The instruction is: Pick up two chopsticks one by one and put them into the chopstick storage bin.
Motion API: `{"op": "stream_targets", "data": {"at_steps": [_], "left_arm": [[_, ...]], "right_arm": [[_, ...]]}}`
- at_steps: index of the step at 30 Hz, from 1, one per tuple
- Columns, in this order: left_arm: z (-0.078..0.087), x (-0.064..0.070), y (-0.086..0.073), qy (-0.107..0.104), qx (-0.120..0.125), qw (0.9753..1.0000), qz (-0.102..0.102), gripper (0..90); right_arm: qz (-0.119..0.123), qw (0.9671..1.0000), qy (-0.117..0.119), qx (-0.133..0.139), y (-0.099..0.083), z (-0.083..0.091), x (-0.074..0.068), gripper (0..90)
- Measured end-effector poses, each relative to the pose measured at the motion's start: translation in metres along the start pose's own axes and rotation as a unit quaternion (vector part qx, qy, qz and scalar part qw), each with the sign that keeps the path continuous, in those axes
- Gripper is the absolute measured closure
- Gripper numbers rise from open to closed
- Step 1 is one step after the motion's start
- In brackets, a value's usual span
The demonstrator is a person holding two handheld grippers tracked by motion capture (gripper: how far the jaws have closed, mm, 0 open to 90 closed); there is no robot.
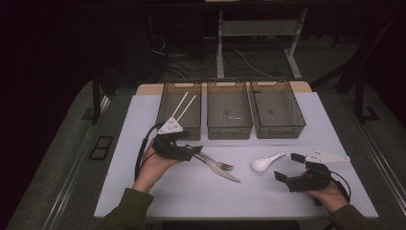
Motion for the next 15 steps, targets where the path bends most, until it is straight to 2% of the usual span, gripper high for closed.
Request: {"op": "stream_targets", "data": {"at_steps": [5, 15], "left_arm": [[0.002, 0.005, -0.009, 0.005, 0.006, 1.0, -0.005, 21.7], [0.008, 0.018, -0.021, 0.0, 0.021, 0.9997, -0.015, 18.1]], "right_arm": [[0.001, 1.0, 0.0, 0.0, 0.0, 0.0, 0.0, 0.9], [0.003, 1.0, 0.001, 0.001, 0.0, 0.001, -0.001, 0.9]]}}
Point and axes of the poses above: each handheld gripper's, and its own axes: z roughly backward along the jaws, y roughly out of its top, x roughly to its right, the point moved 10 cm from there along -z, roughly forward along the jaws, and after that the axes turned 9 degrees about -z, right-handed, at the moved point
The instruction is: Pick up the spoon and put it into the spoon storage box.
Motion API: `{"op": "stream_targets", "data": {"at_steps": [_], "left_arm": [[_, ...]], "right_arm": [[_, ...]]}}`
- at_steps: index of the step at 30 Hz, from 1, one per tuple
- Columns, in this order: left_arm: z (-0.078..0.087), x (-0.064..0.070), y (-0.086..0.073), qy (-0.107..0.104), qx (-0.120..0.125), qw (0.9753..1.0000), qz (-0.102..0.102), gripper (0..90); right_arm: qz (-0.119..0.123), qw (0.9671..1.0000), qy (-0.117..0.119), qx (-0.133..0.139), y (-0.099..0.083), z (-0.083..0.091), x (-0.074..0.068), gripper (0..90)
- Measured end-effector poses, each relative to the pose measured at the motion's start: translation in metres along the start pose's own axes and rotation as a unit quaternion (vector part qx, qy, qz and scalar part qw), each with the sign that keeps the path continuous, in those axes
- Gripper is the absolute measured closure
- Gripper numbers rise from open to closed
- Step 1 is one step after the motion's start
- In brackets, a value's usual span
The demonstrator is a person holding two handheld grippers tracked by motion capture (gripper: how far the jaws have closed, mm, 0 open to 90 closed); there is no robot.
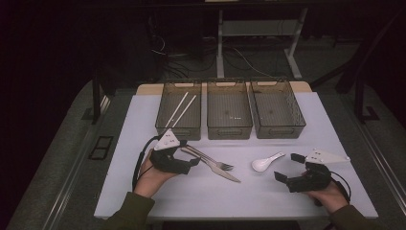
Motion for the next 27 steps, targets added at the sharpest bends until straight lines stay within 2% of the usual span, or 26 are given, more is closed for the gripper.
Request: {"op": "stream_targets", "data": {"at_steps": [10, 12, 14, 15, 18, 21, 23, 25, 27], "left_arm": [[0.007, 0.011, -0.021, -0.004, 0.008, 0.9999, 0.011, 11.5], [0.007, 0.012, -0.026, -0.004, 0.004, 1.0, 0.007, 9.7], [0.008, 0.012, -0.029, -0.003, 0.003, 1.0, 0.0, 9.2], [0.008, 0.013, -0.03, -0.003, 0.006, 1.0, 0.002, 9.0], [0.006, 0.016, -0.034, -0.008, 0.003, 1.0, -0.002, 4.6], [0.004, 0.017, -0.035, -0.009, 0.003, 0.9999, 0.004, 0.0], [0.003, 0.018, -0.035, -0.011, 0.001, 0.9999, 0.008, 0.0], [0.002, 0.018, -0.036, -0.012, -0.003, 0.9999, 0.009, 0.0], [0.002, 0.018, -0.037, -0.012, -0.006, 0.9998, 0.01, 0.0]], "right_arm": [[0.002, 1.0, 0.001, 0.001, 0.0, 0.0, -0.001, 0.9], [0.0, 1.0, 0.002, 0.0, 0.0, 0.0, -0.001, 0.9], [0.0, 1.0, 0.004, -0.006, 0.0, 0.0, -0.001, 1.2], [0.001, 0.9999, 0.005, -0.01, -0.001, 0.0, -0.001, 5.6], [0.002, 0.9997, 0.01, -0.02, -0.001, 0.001, -0.002, 6.1], [0.004, 0.9995, 0.015, -0.027, 0.002, 0.002, -0.002, 7.0], [0.007, 0.9993, 0.02, -0.03, 0.004, 0.002, -0.002, 13.7], [0.003, 0.9988, 0.029, -0.039, 0.005, 0.001, -0.003, 16.1], [0.004, 0.9986, 0.028, -0.044, 0.007, -0.002, 0.0, 23.2]]}}
Point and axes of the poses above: each handheld gripper's, and its own axes: z roughly backward along the jaws, y roughly out of its top, x roughly to its right, the point moved 10 cm from there along -z, roughly forward along the jaws, and after that the axes turned 9 degrees about -z, right-handed, at the moved point
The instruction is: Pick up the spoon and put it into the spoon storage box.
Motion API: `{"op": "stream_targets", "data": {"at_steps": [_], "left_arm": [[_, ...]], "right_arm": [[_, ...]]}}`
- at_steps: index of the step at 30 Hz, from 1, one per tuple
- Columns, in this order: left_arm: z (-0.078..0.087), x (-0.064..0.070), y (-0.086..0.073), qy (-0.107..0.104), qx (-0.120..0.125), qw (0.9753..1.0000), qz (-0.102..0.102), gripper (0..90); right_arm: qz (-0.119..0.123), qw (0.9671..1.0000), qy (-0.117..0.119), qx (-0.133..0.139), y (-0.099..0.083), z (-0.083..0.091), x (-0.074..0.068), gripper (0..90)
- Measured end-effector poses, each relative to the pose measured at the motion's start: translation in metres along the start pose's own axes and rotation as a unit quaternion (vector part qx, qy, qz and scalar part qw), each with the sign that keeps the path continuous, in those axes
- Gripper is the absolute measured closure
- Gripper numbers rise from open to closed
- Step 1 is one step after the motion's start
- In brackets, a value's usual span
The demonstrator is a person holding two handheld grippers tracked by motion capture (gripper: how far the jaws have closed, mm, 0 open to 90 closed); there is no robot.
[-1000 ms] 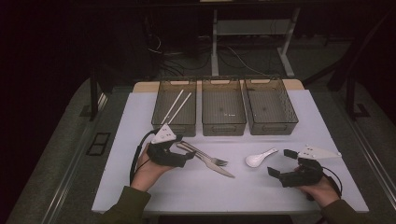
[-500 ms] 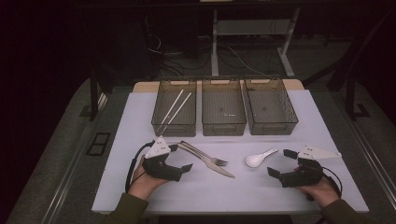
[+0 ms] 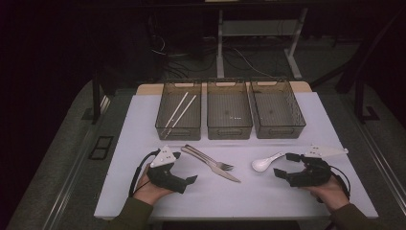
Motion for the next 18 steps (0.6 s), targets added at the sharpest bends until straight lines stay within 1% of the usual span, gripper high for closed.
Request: {"op": "stream_targets", "data": {"at_steps": [2, 6, 12, 15, 18], "left_arm": [[-0.001, 0.0, -0.001, 0.0, 0.0, 1.0, 0.003, 0.0], [-0.001, 0.0, -0.002, 0.002, -0.005, 1.0, -0.002, 0.0], [-0.001, 0.0, -0.002, 0.002, -0.007, 1.0, -0.005, 0.0], [-0.001, 0.0, -0.003, 0.002, -0.01, 0.9999, -0.005, 0.0], [-0.001, 0.0, -0.003, 0.001, -0.011, 0.9999, -0.007, 0.0]], "right_arm": [[-0.004, 1.0, 0.001, -0.005, 0.002, -0.002, 0.002, 27.3], [-0.01, 0.9999, 0.006, -0.012, 0.006, -0.006, 0.004, 41.0], [-0.005, 0.9998, 0.001, -0.018, 0.016, -0.015, 0.01, 60.2], [-0.005, 0.9997, 0.005, -0.024, 0.02, -0.02, 0.012, 65.1], [-0.002, 0.9995, 0.011, -0.03, 0.023, -0.026, 0.011, 65.7]]}}
Point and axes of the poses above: each handheld gripper's, and its own axes: z roughly backward along the jaws, y roughly out of its top, x roughly to its right, the point moved 10 cm from there along -z, roughly forward along the jaws, and after that the axes turned 9 degrees about -z, right-handed, at the moved point
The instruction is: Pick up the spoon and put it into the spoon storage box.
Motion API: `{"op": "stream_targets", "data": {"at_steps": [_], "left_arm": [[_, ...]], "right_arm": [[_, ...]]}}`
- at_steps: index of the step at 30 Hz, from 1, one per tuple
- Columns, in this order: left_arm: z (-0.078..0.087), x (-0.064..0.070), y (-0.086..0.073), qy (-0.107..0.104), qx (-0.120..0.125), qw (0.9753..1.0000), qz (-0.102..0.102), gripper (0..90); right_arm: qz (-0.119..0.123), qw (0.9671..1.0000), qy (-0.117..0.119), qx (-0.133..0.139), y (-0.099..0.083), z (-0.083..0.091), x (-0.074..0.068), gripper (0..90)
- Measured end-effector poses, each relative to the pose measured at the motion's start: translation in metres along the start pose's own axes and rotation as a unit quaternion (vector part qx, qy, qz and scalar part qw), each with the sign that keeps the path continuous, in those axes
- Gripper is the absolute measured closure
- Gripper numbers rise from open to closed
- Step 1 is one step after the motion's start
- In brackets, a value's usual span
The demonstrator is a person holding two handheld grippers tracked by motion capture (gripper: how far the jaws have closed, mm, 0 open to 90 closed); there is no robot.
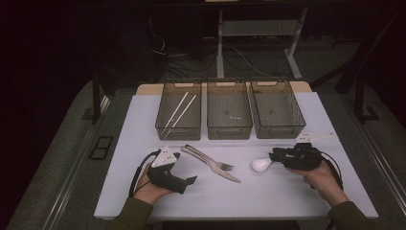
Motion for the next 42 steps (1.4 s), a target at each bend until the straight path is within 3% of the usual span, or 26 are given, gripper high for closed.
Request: {"op": "stream_targets", "data": {"at_steps": [9, 16, 20, 28, 42], "left_arm": [[-0.001, 0.001, 0.001, -0.001, 0.005, 1.0, 0.005, 0.0], [0.0, 0.0, 0.001, -0.002, 0.005, 1.0, 0.003, 0.0], [0.0, 0.001, 0.001, -0.002, 0.006, 1.0, 0.004, 0.0], [0.0, 0.001, 0.001, -0.003, 0.005, 1.0, 0.005, 0.0], [0.001, 0.001, 0.001, -0.005, 0.006, 1.0, 0.004, 0.0]], "right_arm": [[0.008, 0.9997, 0.0, -0.024, 0.005, -0.019, 0.005, 64.2], [0.002, 0.9985, -0.02, -0.05, 0.003, -0.028, 0.021, 82.9], [-0.002, 0.9974, -0.031, -0.065, -0.001, -0.03, 0.029, 89.0], [0.0, 0.9945, -0.05, -0.092, -0.01, -0.034, 0.038, 89.5], [0.002, 0.9918, -0.056, -0.115, -0.018, -0.027, 0.038, 89.6]]}}
Point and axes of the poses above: each handheld gripper's, and its own axes: z roughly backward along the jaws, y roughly out of its top, x roughly to its right, the point moved 10 cm from there along -z, roughly forward along the jaws, and after that the axes turned 9 degrees about -z, right-handed, at the moved point
